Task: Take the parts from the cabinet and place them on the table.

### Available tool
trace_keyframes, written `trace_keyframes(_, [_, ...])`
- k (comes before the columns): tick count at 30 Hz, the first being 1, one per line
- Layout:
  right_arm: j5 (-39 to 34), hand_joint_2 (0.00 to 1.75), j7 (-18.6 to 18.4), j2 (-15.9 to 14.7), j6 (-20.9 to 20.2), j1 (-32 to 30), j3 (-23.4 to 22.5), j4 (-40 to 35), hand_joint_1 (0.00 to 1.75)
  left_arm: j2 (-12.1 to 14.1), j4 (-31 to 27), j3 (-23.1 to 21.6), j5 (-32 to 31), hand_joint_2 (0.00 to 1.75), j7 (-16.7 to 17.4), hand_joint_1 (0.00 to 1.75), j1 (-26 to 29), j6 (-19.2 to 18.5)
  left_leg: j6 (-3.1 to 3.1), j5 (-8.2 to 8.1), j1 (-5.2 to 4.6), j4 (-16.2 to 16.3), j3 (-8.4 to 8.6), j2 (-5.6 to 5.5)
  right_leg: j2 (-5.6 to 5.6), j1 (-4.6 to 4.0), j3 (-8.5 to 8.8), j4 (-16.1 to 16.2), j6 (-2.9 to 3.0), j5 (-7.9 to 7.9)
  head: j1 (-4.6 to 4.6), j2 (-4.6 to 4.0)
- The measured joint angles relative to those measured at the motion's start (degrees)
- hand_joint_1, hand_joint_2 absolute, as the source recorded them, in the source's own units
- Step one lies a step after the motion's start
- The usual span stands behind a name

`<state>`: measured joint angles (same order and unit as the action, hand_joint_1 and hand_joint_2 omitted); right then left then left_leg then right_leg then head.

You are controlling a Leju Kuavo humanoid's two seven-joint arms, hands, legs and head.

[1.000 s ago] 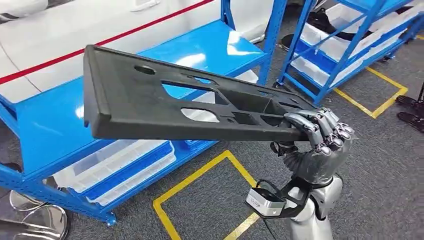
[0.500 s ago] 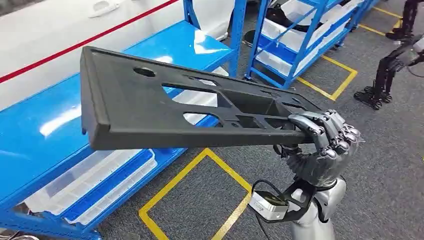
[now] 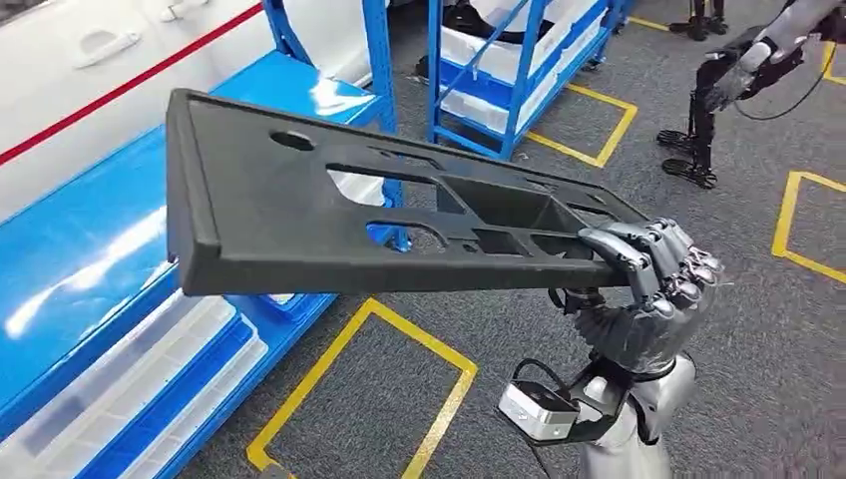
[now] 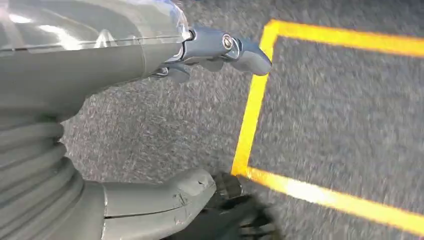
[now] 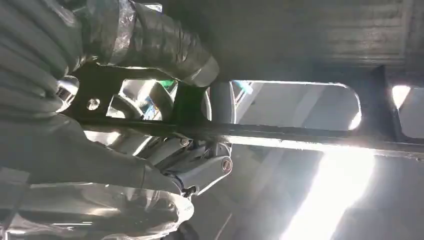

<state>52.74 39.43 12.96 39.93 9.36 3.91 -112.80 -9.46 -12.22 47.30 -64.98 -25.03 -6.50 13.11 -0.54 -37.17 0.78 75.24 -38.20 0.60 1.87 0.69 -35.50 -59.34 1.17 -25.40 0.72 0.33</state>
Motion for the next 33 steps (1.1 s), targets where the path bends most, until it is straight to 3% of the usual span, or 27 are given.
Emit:
trace_keyframes(1, [0.0,1.75,0.0,0.0,0.0,-0.2,0.0,0.0,1.75,0.0,0.0,0.0,0.1,1.75,0.0,0.0,0.0,-0.1,0.08,0.83,-0.01,0.2,-0.21,-0.02,0.83,-0.03,0.0,-0.1,0.0,0.03,0.0,0.0])
trace_keyframes(2, [0.0,1.75,0.0,0.0,0.0,-0.2,-0.1,-0.1,1.75,0.0,0.0,0.0,0.1,1.75,-0.1,0.0,-0.1,-0.3,0.24,2.76,-0.01,-1.9,0.68,-0.11,1.62,-0.03,0.0,-0.2,-0.02,0.04,0.0,0.0])
trace_keyframes(3, [0.0,1.75,0.0,0.0,0.0,-0.3,-0.3,-0.1,1.75,0.0,0.0,0.0,0.1,1.75,-0.2,0.0,-0.4,-0.4,0.46,5.47,0.0,-6.1,2.58,-0.45,2.45,0.0,0.01,-0.3,-0.04,0.05,0.0,0.0])
trace_keyframes(4, [0.0,1.75,0.0,0.0,0.0,-0.2,-0.3,-0.3,1.75,0.0,0.0,0.0,0.2,1.75,-0.3,0.0,-0.7,-0.6,0.71,8.07,0.04,-10.9,4.78,-1.6,3.14,0.04,-0.01,-0.5,-0.06,0.06,0.0,0.0])
trace_keyframes(5, [0.0,1.75,0.0,0.0,0.0,-0.2,-0.3,-0.5,1.75,0.0,0.0,0.0,0.3,1.75,-0.5,0.0,-0.9,-0.7,1.02,9.02,0.19,-14.8,6.23,-4.72,3.64,0.19,-0.2,-0.7,-0.17,0.09,-0.02,0.0])
trace_keyframes(6, [0.0,1.75,0.0,0.0,0.0,-0.1,-0.3,-0.6,1.75,0.1,0.0,0.0,0.4,1.75,-0.7,0.0,-1.2,-0.7,1.02,8.59,0.34,-16.0,6.73,-6.03,4.37,-0.08,-0.62,-1.0,-0.65,0.22,-0.02,0.0])
trace_keyframes(8, [0.5,1.75,0.0,-0.1,0.0,-0.2,-0.3,-0.9,1.75,0.1,0.0,0.0,1.0,1.75,-1.1,0.0,-1.7,-1.0,1.13,8.53,-0.11,-16.0,6.76,-4.96,5.67,0.51,-1.27,-0.6,-1.6,0.83,-0.02,0.0])
trace_keyframes(9, [0.8,1.75,0.0,-0.1,0.0,-0.4,-0.4,-1.1,1.75,0.1,0.0,0.0,1.2,1.75,-1.1,0.0,-1.9,-1.1,1.46,8.78,-0.22,-16.1,6.77,-4.36,6.44,0.66,-1.34,-0.3,-2.18,1.21,0.0,0.0])
trace_keyframes(10, [1.1,1.75,0.0,-0.1,0.0,-0.4,-0.4,-1.4,1.75,-0.1,0.0,-0.1,1.1,1.75,-1.0,0.0,-2.1,-1.1,2.02,9.37,0.39,-17.0,6.79,-3.54,6.77,0.29,-1.59,-0.3,-2.56,1.38,-0.02,0.0])
trace_keyframes(11, [1.3,1.75,0.0,-0.1,0.0,-0.6,-0.4,-1.6,1.75,-0.1,0.0,-0.1,1.0,1.75,-0.5,0.0,-2.4,-1.2,2.42,9.77,0.38,-17.4,6.95,-2.62,3.5,0.17,-1.8,-1.0,-2.51,0.6,-0.07,0.0])
trace_keyframes(12, [1.5,1.75,0.0,-0.1,0.0,-0.6,-0.6,-1.8,1.75,-0.1,0.0,-0.2,0.9,1.75,-0.2,0.0,-2.3,-1.3,2.71,9.92,0.27,-17.6,6.9,-1.88,0.74,-0.02,-2.84,-3.3,-2.53,-1.4,-0.18,0.0])
trace_keyframes(14, [1.9,1.75,0.0,0.0,0.0,-1.3,-0.7,-2.2,1.75,0.0,0.0,-0.2,0.8,1.75,0.4,0.0,-1.8,-1.4,2.86,9.86,-0.03,-17.5,6.75,-0.05,-1.15,0.07,-6.56,-11.8,-2.75,-5.95,-0.17,0.0])
trace_keyframes(15, [2.1,1.75,0.0,0.0,0.0,-2.1,-0.9,-2.4,1.75,0.0,0.0,-0.2,0.7,1.75,0.6,0.0,-1.4,-1.5,2.92,9.81,-0.11,-17.5,6.69,0.91,-1.42,0.09,-8.05,-15.3,-2.84,-7.23,-0.2,0.0])
trace_keyframes(16, [2.1,1.75,0.0,0.0,0.0,-2.7,-1.2,-2.6,1.75,0.0,0.0,-0.3,0.6,1.75,0.8,0.0,-1.2,-1.6,2.89,9.78,-0.15,-17.5,6.64,1.72,-1.59,0.1,-8.45,-16.5,-2.92,-7.2,-0.18,0.0])
trace_keyframes(17, [2.0,1.75,0.0,0.0,0.0,-3.4,-1.7,-2.9,1.75,0.0,0.0,-0.4,0.5,1.75,0.9,0.0,-1.1,-1.7,2.9,9.69,-0.17,-17.4,6.62,2.47,-1.76,0.09,-7.49,-15.0,-2.91,-5.87,-0.17,0.0])
trace_keyframes(19, [1.8,1.75,0.0,0.0,0.0,-4.4,-2.1,-3.9,1.75,0.0,0.0,-0.6,0.6,1.75,0.8,0.0,-1.1,-1.8,2.7,9.34,-0.19,-17.1,6.71,3.71,-2.75,0.0,-2.37,-6.5,-2.62,-1.55,-0.2,0.0])
trace_keyframes(20, [1.7,1.75,0.0,0.0,0.0,-4.7,-2.3,-4.5,1.75,0.0,0.0,-0.7,0.6,1.75,0.6,0.0,-1.1,-2.0,2.5,9.04,-0.29,-16.9,6.88,4.27,-5.29,-0.27,0.42,-1.5,-2.28,-0.38,-0.2,0.0])
trace_keyframes(21, [1.6,1.75,0.0,0.0,0.0,-4.7,-2.4,-4.9,1.75,0.0,0.0,-0.7,0.7,1.75,0.4,0.0,-1.1,-2.1,2.2,8.84,-0.74,-16.8,6.83,4.85,-6.85,-1.22,0.87,-0.4,-2.0,-1.41,-0.2,0.0])
trace_keyframes(22, [1.5,1.75,0.0,0.0,0.0,-4.7,-2.4,-5.1,1.75,0.0,0.0,-0.7,0.8,1.75,0.3,0.0,-1.0,-2.1,1.94,8.74,-0.8,-16.7,6.86,5.26,-6.01,-1.05,0.68,-0.3,-1.53,-1.06,-0.11,0.0])
trace_keyframes(25, [1.4,1.75,0.0,0.0,0.0,-5.1,-2.7,-5.3,1.75,0.0,0.0,-0.7,1.2,1.75,0.0,0.0,-1.2,-2.2,1.24,8.56,-0.9,-17.0,7.4,7.11,-4.14,-1.09,0.4,-0.2,-0.92,-0.97,-0.18,0.0])
trace_keyframes(26, [1.5,1.75,0.0,0.0,0.0,-5.2,-2.8,-5.3,1.75,0.0,0.0,-0.7,1.2,1.75,0.0,0.0,-1.2,-2.2,0.78,7.74,-0.59,-16.3,7.14,5.96,-3.54,-0.45,0.73,0.3,-0.45,-0.64,-0.17,0.0])
trace_keyframes(27, [1.7,1.75,0.0,0.0,0.0,-5.0,-2.8,-5.4,1.75,0.0,0.0,-0.7,1.2,1.75,-0.1,0.0,-1.3,-2.2,0.54,6.1,-0.47,-14.2,6.39,3.1,-2.83,-0.35,0.68,0.4,-0.25,-0.54,-0.15,0.0])
trace_keyframes(28, [2.0,1.75,0.0,0.0,0.0,-4.9,-2.8,-5.4,1.75,0.0,0.0,-0.7,1.4,1.75,-0.1,0.0,-1.3,-2.3,0.42,3.9,-0.41,-10.5,4.76,1.67,-2.39,-0.31,0.61,0.4,0.01,-0.44,-0.13,0.0])
trace_keyframes(30, [2.0,1.75,0.0,0.0,0.0,-5.0,-2.9,-5.4,1.75,0.0,0.0,-0.7,1.6,1.75,-0.1,0.0,-0.9,-2.3,0.23,0.43,-0.3,-2.0,0.82,0.44,-0.93,-0.36,0.59,0.3,0.17,-0.43,-0.15,0.0])
trace_keyframes(31, [1.8,1.75,0.0,0.0,0.0,-5.1,-2.9,-5.4,1.75,-0.1,0.0,-0.7,1.6,1.75,-0.1,0.0,-0.6,-2.3,0.19,0.34,-0.29,0.2,-0.34,0.2,-0.05,-0.37,0.59,0.3,0.17,-0.43,-0.13,0.0])
trace_keyframes(32, [1.7,1.75,0.0,0.0,0.0,-5.1,-3.0,-5.4,1.75,-0.1,0.0,-0.7,1.6,1.75,-0.1,0.0,-0.4,-2.4,0.26,1.6,-0.27,-0.4,-0.28,0.06,0.8,-0.36,0.62,0.2,0.17,-0.42,-0.13,0.0])
trace_keyframes(33, [1.6,1.75,0.0,0.0,0.0,-5.1,-3.1,-5.4,1.75,-0.1,0.0,-0.7,1.6,1.75,-0.1,0.0,-0.4,-2.4,0.41,4.16,-0.23,-3.5,0.91,-0.08,1.74,-0.35,0.63,0.1,0.17,-0.42,-0.13,0.0])
